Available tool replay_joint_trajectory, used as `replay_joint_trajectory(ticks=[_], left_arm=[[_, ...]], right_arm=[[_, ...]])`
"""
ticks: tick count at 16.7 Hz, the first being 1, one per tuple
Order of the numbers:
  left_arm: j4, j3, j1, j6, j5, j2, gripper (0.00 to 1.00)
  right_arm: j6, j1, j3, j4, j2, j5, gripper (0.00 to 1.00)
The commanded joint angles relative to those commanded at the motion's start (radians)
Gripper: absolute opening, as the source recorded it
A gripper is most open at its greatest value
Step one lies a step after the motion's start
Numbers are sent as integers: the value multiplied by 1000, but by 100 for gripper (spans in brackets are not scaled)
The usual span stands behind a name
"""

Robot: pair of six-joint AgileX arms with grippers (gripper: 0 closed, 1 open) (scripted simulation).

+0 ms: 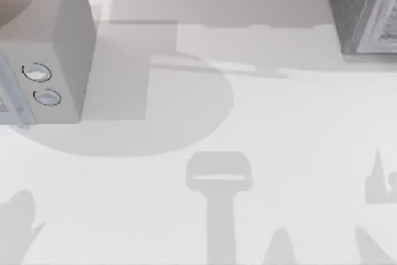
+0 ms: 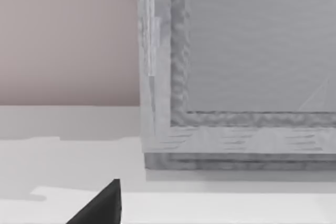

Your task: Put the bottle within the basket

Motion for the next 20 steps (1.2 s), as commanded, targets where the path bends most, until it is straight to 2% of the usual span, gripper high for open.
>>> replay_joint_trajectory(ticks=[4, 8, 12, 16, 20], left_arm=[[-114, 28, -32, -13, -30, -82, 0], [-116, 28, -33, -13, -30, -83, 0], [-99, 38, 4, -11, -15, 3, 0], [0, 128, 168, 5, 65, 178, 0], [170, 280, 445, 41, 195, 457, 0]], right_arm=[[0, 0, 0, 0, 0, 0, 100], [0, 0, 0, 0, 0, 0, 100], [0, 0, 0, 0, 0, 0, 100], [0, 0, 0, 0, 0, 0, 100], [0, 0, 0, 0, 0, 0, 100]])
